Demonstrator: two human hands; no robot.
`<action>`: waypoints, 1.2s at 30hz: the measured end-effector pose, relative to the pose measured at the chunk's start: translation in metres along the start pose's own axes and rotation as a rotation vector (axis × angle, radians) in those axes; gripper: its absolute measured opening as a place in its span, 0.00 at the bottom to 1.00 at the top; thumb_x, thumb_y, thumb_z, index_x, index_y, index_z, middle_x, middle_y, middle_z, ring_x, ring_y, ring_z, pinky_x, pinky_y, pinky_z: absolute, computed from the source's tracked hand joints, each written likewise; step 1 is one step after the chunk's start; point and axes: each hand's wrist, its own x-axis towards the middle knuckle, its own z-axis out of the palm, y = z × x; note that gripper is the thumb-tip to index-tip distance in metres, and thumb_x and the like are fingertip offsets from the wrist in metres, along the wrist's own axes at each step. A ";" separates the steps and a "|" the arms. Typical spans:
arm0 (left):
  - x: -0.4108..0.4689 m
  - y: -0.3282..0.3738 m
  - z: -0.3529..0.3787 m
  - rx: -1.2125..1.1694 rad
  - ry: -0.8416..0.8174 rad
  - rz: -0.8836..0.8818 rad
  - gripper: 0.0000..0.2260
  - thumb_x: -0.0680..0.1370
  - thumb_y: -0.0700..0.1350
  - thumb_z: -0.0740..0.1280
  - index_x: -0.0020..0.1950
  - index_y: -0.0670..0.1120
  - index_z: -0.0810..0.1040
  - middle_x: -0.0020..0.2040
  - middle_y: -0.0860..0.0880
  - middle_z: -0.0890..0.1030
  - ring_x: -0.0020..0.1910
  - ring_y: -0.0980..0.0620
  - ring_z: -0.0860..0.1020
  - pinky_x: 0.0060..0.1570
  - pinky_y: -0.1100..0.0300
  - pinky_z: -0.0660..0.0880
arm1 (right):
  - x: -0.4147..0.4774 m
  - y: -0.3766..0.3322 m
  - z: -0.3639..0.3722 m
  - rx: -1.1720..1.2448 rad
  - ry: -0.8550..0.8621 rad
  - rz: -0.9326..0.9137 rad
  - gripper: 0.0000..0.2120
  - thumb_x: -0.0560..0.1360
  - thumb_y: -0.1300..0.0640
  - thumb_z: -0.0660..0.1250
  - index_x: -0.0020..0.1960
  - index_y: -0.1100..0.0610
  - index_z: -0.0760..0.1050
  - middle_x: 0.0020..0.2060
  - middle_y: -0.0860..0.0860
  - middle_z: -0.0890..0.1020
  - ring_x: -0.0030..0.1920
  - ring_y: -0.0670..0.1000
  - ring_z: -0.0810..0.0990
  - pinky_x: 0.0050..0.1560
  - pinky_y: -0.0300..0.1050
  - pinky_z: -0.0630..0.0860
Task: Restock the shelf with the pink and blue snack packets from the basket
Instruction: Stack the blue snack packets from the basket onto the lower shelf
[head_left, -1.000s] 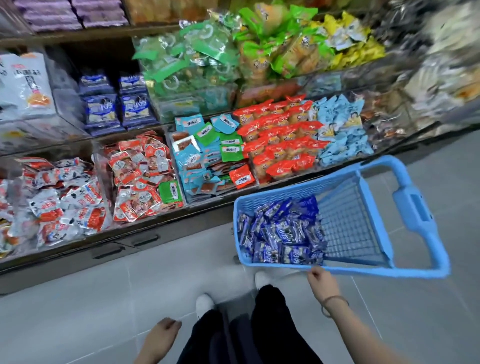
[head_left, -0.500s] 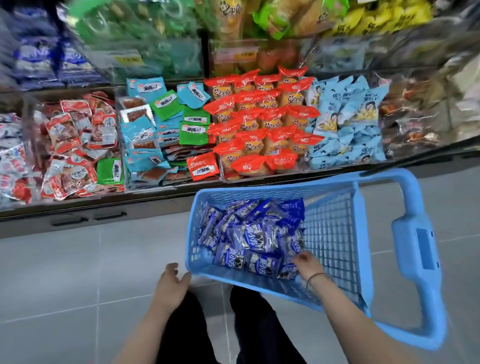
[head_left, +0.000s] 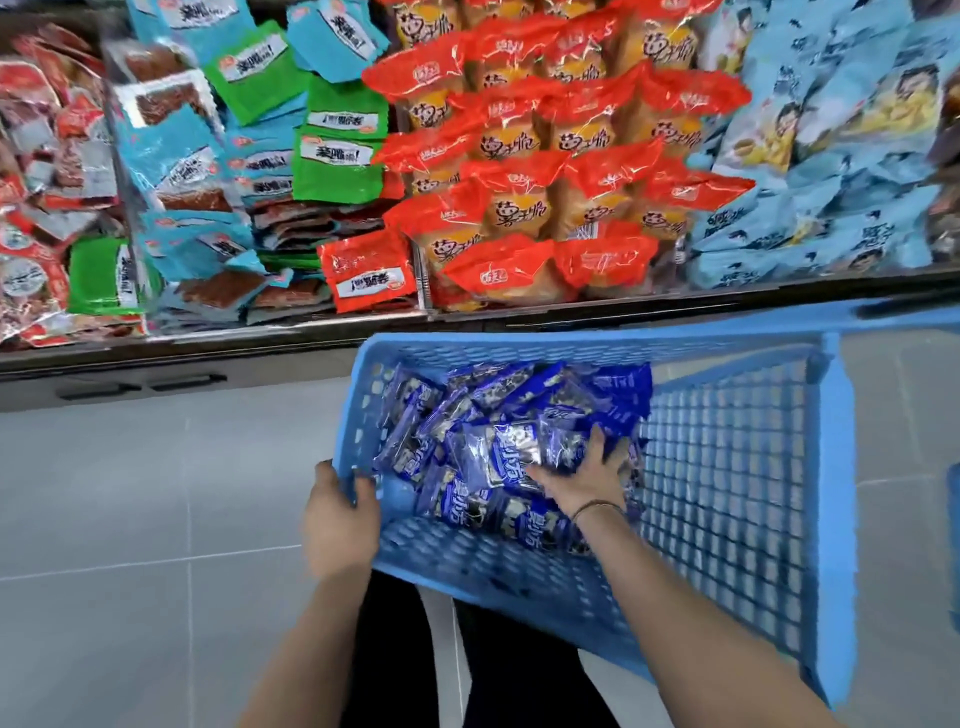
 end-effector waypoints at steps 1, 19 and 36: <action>0.000 -0.002 0.002 0.005 0.020 0.009 0.06 0.78 0.43 0.63 0.46 0.42 0.67 0.40 0.38 0.78 0.40 0.37 0.77 0.38 0.50 0.71 | 0.004 -0.004 0.006 -0.067 0.014 0.005 0.56 0.62 0.30 0.69 0.76 0.46 0.37 0.75 0.54 0.38 0.75 0.62 0.42 0.64 0.67 0.65; -0.072 0.058 0.013 -0.254 -0.397 0.320 0.22 0.75 0.52 0.66 0.68 0.49 0.69 0.69 0.50 0.69 0.65 0.62 0.67 0.66 0.60 0.66 | -0.063 0.028 -0.033 0.310 0.234 -0.621 0.32 0.76 0.68 0.61 0.70 0.42 0.57 0.66 0.47 0.71 0.61 0.58 0.75 0.64 0.59 0.71; -0.057 0.085 0.013 -0.741 -1.081 -0.451 0.21 0.62 0.64 0.71 0.50 0.56 0.85 0.55 0.49 0.83 0.54 0.49 0.82 0.58 0.50 0.76 | -0.091 -0.009 -0.048 0.662 0.119 -0.734 0.28 0.68 0.66 0.73 0.59 0.41 0.70 0.66 0.46 0.67 0.33 0.43 0.76 0.42 0.35 0.76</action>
